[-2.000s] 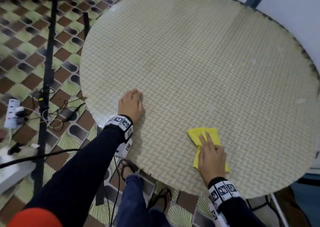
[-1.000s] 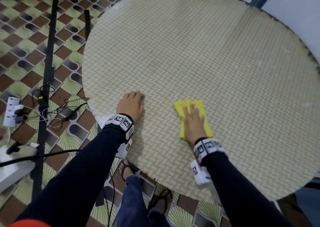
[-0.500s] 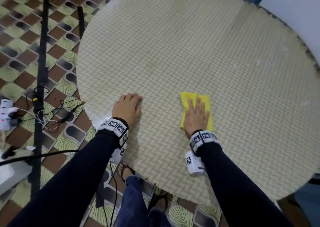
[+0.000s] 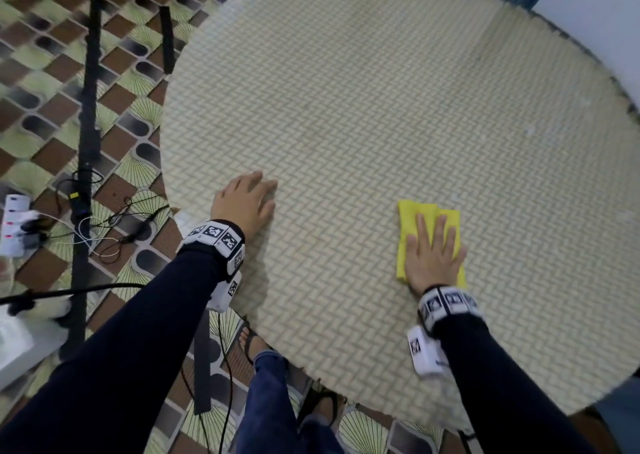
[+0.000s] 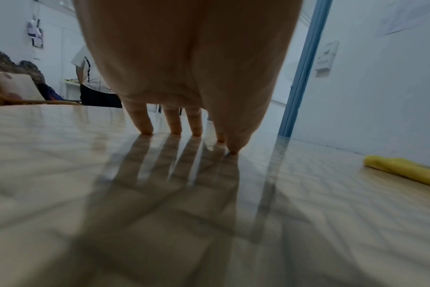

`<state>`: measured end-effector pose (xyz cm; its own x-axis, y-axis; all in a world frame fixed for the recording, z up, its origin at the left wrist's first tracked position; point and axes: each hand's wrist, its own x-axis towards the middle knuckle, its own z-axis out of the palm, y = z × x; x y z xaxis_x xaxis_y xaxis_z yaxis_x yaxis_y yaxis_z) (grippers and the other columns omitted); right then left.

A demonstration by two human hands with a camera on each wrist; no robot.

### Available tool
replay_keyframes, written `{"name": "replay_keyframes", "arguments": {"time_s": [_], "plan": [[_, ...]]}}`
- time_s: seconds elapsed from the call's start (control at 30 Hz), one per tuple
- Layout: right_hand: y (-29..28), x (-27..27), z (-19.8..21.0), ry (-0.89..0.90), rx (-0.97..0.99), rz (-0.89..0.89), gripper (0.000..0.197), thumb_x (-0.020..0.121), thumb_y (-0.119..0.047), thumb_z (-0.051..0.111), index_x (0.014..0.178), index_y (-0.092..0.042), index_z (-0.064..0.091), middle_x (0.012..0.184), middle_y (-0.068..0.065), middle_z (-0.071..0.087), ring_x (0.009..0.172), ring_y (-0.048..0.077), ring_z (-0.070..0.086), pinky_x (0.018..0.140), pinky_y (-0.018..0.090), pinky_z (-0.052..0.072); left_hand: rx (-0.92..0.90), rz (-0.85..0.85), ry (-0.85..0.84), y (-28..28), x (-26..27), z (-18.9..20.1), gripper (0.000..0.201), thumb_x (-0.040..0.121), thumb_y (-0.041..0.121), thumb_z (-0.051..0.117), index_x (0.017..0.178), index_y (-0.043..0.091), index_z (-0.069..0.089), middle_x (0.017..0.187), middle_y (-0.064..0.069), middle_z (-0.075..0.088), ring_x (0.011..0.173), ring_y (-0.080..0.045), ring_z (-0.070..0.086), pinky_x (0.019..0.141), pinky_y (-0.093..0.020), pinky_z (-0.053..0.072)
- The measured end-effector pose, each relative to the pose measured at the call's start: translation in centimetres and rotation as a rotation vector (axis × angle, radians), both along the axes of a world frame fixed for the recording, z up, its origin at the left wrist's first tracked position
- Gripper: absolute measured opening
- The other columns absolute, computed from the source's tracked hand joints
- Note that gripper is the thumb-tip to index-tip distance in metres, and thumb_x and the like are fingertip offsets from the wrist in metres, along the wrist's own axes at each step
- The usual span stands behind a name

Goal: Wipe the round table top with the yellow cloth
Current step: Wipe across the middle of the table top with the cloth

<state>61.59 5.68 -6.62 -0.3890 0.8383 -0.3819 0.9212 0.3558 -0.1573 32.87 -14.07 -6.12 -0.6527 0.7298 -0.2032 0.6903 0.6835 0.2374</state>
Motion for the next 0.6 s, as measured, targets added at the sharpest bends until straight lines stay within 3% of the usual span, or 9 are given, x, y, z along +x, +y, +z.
{"name": "replay_keyframes", "arguments": {"time_s": [0.07,0.17,0.33,0.4,0.47,0.53,0.6], "plan": [[1.3,-3.2,-0.1,-0.023,-0.005,0.020,0.054,0.101,-0.049,0.012,0.152,-0.038,-0.003,0.158,-0.004,-0.022,0.146,0.023,-0.018,0.116,0.053,-0.010,-0.030,-0.008,-0.001,0.3,-0.2,0.3,0.047,0.098,0.045,0.041,0.143,0.037,0.036,0.157,0.005,0.026,0.141,-0.020,0.026,0.108,-0.049,0.033],[-0.9,-5.9,-0.4,-0.042,-0.039,0.234,0.058,0.099,-0.053,0.010,0.151,-0.037,-0.011,0.157,-0.002,-0.027,0.145,0.024,-0.021,0.115,0.052,-0.015,-0.029,-0.001,0.001,0.3,0.1,0.3,0.046,0.098,0.044,0.041,0.143,0.037,0.036,0.156,0.005,0.027,0.141,-0.021,0.026,0.107,-0.048,0.034],[-7.7,-0.2,0.5,0.011,-0.076,0.495,0.062,0.085,-0.062,-0.009,0.143,-0.047,-0.020,0.154,-0.010,-0.030,0.143,0.016,-0.027,0.113,0.042,-0.021,0.011,0.006,0.012,0.1,0.2,-0.4,0.046,0.097,0.044,0.041,0.142,0.037,0.037,0.156,0.006,0.029,0.140,-0.022,0.028,0.107,-0.047,0.033],[-6.9,2.8,0.7,-0.022,-0.089,0.443,0.060,0.085,-0.061,-0.011,0.143,-0.048,-0.019,0.154,-0.011,-0.029,0.143,0.016,-0.026,0.114,0.042,-0.018,0.017,0.008,0.008,0.1,0.2,-0.5,0.046,0.097,0.044,0.042,0.142,0.037,0.038,0.156,0.006,0.029,0.140,-0.022,0.028,0.107,-0.046,0.033],[-4.2,4.0,0.5,-0.050,-0.015,0.309,0.062,0.087,-0.059,-0.006,0.146,-0.042,-0.011,0.158,-0.006,-0.018,0.147,0.023,-0.012,0.116,0.047,-0.009,0.045,0.008,0.003,-0.1,0.3,-0.7,0.046,0.097,0.044,0.043,0.142,0.037,0.039,0.155,0.004,0.030,0.140,-0.023,0.029,0.107,-0.045,0.035],[-1.1,2.2,0.4,-0.070,-0.007,0.135,0.059,0.093,-0.057,0.003,0.149,-0.040,-0.007,0.159,-0.003,-0.016,0.147,0.025,-0.011,0.117,0.051,-0.005,0.053,0.009,0.008,-0.1,0.3,-0.6,0.046,0.097,0.043,0.043,0.142,0.036,0.039,0.155,0.003,0.031,0.139,-0.023,0.029,0.106,-0.044,0.036],[1.0,-1.1,0.2,-0.088,-0.044,-0.006,0.057,0.099,-0.054,0.010,0.151,-0.038,-0.008,0.158,-0.002,-0.023,0.146,0.023,-0.019,0.116,0.053,-0.009,0.049,0.015,0.007,0.0,0.3,-0.5,0.046,0.097,0.043,0.042,0.143,0.035,0.038,0.155,0.003,0.031,0.139,-0.022,0.029,0.107,-0.043,0.036]]}}
